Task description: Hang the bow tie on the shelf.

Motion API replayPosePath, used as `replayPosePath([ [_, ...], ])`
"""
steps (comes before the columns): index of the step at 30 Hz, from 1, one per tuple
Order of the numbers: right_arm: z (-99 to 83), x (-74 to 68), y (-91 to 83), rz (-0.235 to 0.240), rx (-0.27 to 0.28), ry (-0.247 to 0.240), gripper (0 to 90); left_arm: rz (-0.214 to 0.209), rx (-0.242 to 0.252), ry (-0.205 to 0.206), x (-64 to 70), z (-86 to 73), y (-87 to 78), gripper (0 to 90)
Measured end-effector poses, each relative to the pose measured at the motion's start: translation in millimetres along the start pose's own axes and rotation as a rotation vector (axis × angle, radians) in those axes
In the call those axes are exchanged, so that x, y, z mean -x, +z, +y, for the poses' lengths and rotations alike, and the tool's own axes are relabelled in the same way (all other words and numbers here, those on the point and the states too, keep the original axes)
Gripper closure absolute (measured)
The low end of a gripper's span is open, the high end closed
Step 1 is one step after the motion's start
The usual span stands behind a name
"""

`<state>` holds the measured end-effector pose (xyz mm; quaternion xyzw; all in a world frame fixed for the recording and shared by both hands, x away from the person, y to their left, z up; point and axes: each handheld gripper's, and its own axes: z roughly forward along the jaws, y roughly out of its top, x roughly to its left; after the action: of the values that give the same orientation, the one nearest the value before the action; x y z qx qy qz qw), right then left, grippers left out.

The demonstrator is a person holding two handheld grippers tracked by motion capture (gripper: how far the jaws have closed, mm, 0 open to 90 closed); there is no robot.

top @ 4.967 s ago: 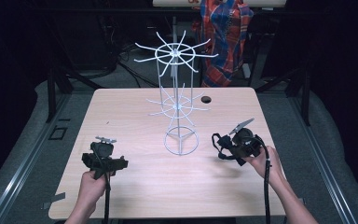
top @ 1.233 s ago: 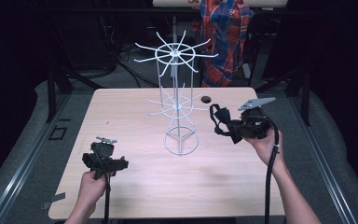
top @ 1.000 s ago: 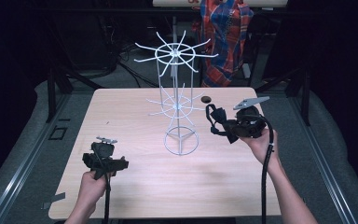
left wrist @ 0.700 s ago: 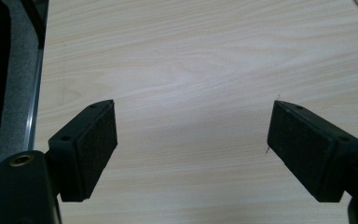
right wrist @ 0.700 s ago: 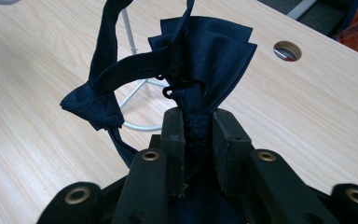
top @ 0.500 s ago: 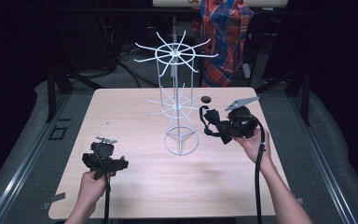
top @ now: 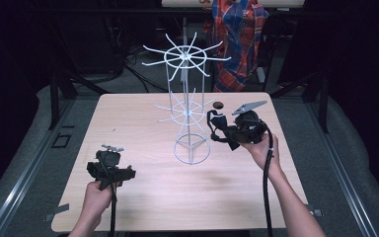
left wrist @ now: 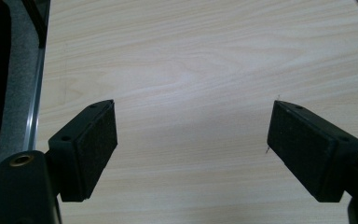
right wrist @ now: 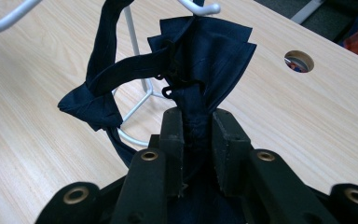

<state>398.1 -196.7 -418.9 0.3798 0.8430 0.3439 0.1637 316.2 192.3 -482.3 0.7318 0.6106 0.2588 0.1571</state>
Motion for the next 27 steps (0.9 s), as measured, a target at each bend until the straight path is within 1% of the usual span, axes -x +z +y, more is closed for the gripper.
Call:
replayPosePath([
  [6,3.0,-1.4,4.2,0.001,0.014,-0.001,75.6,-0.001,0.0,0.0,-0.2,-0.1,0.1,16.2],
  [9,4.2,-2.9,7.3,0.001,0.007,-0.012,75.6,0.0,-0.001,-0.002,-0.4,-0.2,-0.2,16.2],
  [10,4.5,-4.3,8.7,0.001,0.011,-0.007,75.6,0.0,0.0,-0.001,-0.4,-0.2,-0.2,16.2],
  [11,5.0,-4.2,9.2,0.001,0.01,-0.013,75.6,0.0,0.0,-0.001,-0.4,-0.2,-0.1,16.2],
  [16,6.8,-5.3,13.9,0.001,0.009,-0.015,75.6,-0.002,-0.002,0.001,0.4,0.0,0.2,16.2],
  [20,7.1,-6.3,17.8,-0.005,-0.002,-0.024,75.6,0.0,-0.002,0.0,0.3,-0.1,0.2,16.2],
  [27,6.3,-8.0,22.3,-0.001,-0.017,-0.035,75.6,-0.002,-0.003,0.003,0.9,-0.2,-0.2,16.2],
])
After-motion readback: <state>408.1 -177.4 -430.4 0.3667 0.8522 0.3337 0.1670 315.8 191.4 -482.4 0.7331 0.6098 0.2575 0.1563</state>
